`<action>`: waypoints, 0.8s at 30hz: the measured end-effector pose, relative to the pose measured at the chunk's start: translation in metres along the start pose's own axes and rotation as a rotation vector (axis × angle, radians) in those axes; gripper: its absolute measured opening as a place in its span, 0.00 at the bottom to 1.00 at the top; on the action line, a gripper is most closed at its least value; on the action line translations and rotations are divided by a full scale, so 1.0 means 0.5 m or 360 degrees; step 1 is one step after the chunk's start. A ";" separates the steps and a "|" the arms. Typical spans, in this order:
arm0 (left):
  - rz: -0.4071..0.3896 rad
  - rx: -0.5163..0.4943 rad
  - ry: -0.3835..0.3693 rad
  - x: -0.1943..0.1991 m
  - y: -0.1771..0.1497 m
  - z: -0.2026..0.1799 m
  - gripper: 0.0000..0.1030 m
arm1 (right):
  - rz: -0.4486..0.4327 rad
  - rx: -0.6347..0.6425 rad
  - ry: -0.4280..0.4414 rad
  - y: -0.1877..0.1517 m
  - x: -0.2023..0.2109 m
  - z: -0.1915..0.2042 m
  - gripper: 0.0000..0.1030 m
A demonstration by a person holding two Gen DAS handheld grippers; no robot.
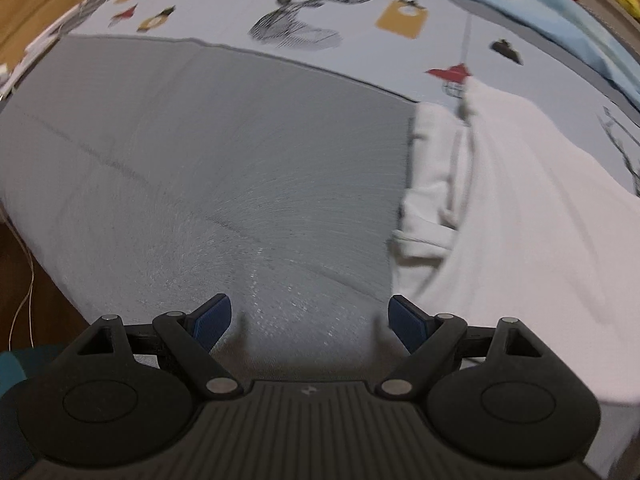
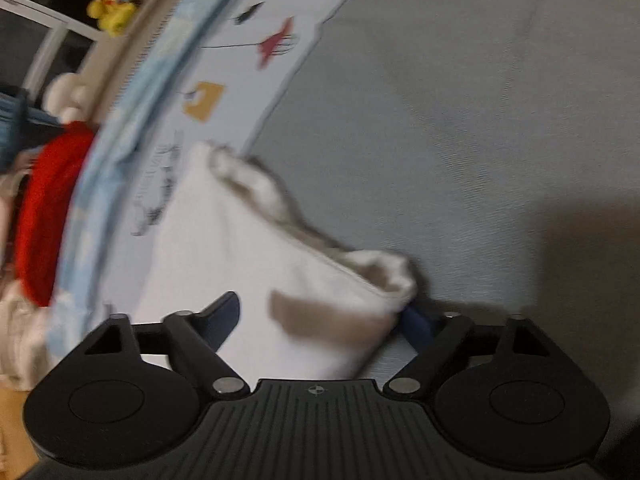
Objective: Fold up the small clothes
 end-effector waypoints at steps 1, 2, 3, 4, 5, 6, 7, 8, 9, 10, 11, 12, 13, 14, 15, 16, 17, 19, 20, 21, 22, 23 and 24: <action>0.0013 0.0028 0.0007 -0.009 0.002 0.006 0.87 | 0.0029 0.0002 0.0014 -0.002 -0.009 0.002 0.44; 0.0021 0.0048 0.0008 -0.015 0.004 0.010 0.87 | 0.0050 0.0016 0.0012 -0.004 -0.018 0.003 0.10; 0.0028 0.0066 0.0016 -0.022 0.005 0.015 0.87 | 0.0044 0.0032 -0.0008 -0.007 -0.021 0.004 0.10; 0.0035 0.0077 0.0036 -0.026 0.007 0.019 0.87 | 0.0023 0.0045 -0.0013 -0.007 -0.018 0.007 0.09; 0.0038 0.0080 0.0064 -0.031 0.008 0.022 0.87 | 0.0004 0.0061 -0.0016 -0.004 -0.014 0.014 0.08; 0.0037 0.0077 0.0093 -0.035 0.009 0.024 0.87 | -0.0020 0.0079 -0.0032 0.001 -0.008 0.021 0.08; 0.0038 0.0075 0.0111 -0.037 0.010 0.025 0.87 | -0.0036 0.0085 -0.0050 0.008 -0.002 0.024 0.07; 0.0040 0.0070 0.0117 -0.040 0.011 0.025 0.87 | -0.0047 0.0088 -0.0064 0.016 0.004 0.025 0.07; 0.0043 0.0067 0.0113 -0.042 0.012 0.024 0.87 | -0.0053 0.0099 -0.0072 0.028 0.007 0.028 0.07; 0.0043 0.0066 0.0105 -0.043 0.013 0.023 0.87 | -0.0058 0.0114 -0.0082 0.038 0.007 0.034 0.07; 0.0042 0.0067 0.0099 -0.044 0.013 0.022 0.87 | -0.0064 0.0135 -0.0112 0.046 0.009 0.033 0.07; 0.0043 0.0068 0.0093 -0.045 0.013 0.022 0.87 | -0.0065 0.0149 -0.0144 0.050 0.010 0.024 0.07; 0.0045 0.0071 0.0086 -0.047 0.012 0.023 0.87 | -0.0057 0.0152 -0.0171 0.054 0.007 0.021 0.07; 0.0049 0.0081 0.0081 -0.048 0.011 0.025 0.87 | -0.0050 0.0163 -0.0198 0.057 0.005 0.024 0.07; 0.0052 0.0096 0.0074 -0.046 0.010 0.030 0.87 | -0.0057 0.0198 -0.0220 0.055 0.005 0.035 0.07; 0.0054 0.0115 0.0059 -0.043 0.009 0.036 0.87 | -0.0081 0.0276 -0.0237 0.049 0.008 0.056 0.07; 0.0056 0.0134 0.0046 -0.041 0.010 0.042 0.87 | -0.0122 0.0399 -0.0233 0.037 0.013 0.092 0.07; 0.0063 0.0168 0.0016 -0.031 0.013 0.057 0.87 | -0.0199 0.0734 -0.0177 -0.009 0.026 0.190 0.07; 0.0062 0.0177 0.0003 -0.025 0.014 0.063 0.87 | -0.0228 0.0903 -0.0137 -0.041 0.034 0.236 0.07; 0.0057 0.0186 -0.0011 -0.018 0.017 0.071 0.87 | -0.0263 0.1107 -0.0089 -0.085 0.039 0.294 0.07; 0.0050 0.0193 -0.0019 -0.013 0.021 0.076 0.87 | -0.0291 0.1315 -0.0034 -0.137 0.044 0.347 0.07; 0.0041 0.0205 -0.0027 -0.005 0.025 0.085 0.87 | -0.0302 0.1498 0.0026 -0.188 0.046 0.391 0.07; 0.0030 0.0219 -0.0040 0.003 0.026 0.095 0.87 | -0.0302 0.1706 0.0096 -0.254 0.049 0.432 0.07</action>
Point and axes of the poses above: each gripper's, at about its wrist camera, not at the fingertips, and x roughly against the way its jaws point, z to its left, y to its top, the point moved 4 cm from there along -x, roughly the way its jaws point, and after that the axes turned 8 degrees about -x, right-handed, at the moved point
